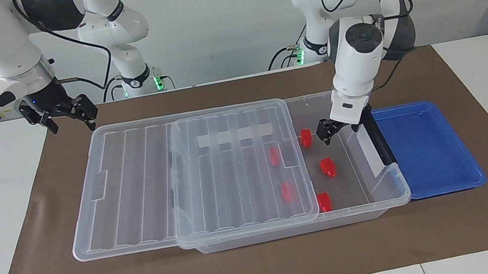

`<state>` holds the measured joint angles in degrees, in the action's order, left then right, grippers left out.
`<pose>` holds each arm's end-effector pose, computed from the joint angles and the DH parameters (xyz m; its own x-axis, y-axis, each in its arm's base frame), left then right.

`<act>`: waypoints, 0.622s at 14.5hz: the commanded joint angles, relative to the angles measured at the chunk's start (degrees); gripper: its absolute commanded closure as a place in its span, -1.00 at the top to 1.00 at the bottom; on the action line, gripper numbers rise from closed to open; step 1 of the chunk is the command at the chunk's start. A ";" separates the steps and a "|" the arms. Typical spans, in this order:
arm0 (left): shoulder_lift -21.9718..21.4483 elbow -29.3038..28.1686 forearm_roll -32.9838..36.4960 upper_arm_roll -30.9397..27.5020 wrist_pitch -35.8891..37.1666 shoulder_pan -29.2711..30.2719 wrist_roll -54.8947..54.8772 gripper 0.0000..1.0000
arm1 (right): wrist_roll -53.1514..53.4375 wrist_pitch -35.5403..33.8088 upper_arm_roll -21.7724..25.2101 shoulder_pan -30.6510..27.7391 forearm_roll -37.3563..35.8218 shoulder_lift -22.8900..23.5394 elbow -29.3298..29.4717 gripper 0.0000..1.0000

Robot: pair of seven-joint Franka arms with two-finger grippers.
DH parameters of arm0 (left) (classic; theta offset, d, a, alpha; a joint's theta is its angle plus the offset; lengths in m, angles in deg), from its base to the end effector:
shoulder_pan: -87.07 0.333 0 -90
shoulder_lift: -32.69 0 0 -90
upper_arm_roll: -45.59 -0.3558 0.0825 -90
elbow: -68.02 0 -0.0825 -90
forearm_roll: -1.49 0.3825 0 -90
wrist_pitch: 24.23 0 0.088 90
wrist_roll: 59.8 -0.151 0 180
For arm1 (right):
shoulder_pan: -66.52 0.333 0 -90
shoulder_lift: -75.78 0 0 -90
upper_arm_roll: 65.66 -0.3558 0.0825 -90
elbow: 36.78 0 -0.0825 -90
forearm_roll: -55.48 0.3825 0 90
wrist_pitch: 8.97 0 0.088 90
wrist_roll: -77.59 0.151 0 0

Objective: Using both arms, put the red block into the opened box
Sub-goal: 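Release the red block inside the box and withdraw the left gripper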

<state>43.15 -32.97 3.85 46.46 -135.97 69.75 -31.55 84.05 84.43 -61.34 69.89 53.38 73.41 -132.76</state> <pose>0.5912 -0.1891 0.4544 0.9869 0.1597 0.0211 0.1602 -0.9867 -0.0290 0.5420 -0.0151 0.5989 0.9919 -0.1267 0.0000 -0.1266 -0.9914 0.0337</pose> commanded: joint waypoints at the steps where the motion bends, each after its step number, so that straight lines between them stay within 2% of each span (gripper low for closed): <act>1: -2.11 4.28 0.98 -0.25 8.87 1.41 -3.90 1.00 | -1.27 0.47 -0.02 -0.30 1.57 -0.70 -0.61 1.00; 3: -2.72 8.51 0.54 -0.25 15.03 3.25 -7.49 1.00 | -1.27 0.56 0.07 -0.30 1.57 -0.70 -0.61 1.00; 6: -7.37 8.00 0.02 -0.25 18.47 6.49 -12.85 1.00 | -1.19 0.56 0.07 -0.39 1.57 -0.70 -0.61 1.00; 9: -9.40 8.08 -1.57 -0.25 20.24 9.14 -20.50 1.00 | -1.27 0.56 0.07 -0.39 1.48 -0.70 -0.61 1.00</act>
<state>35.37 -24.47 3.26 45.91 -117.54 77.23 -47.55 84.05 84.43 -61.34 69.89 53.38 73.41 -132.76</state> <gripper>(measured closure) 0.000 0.000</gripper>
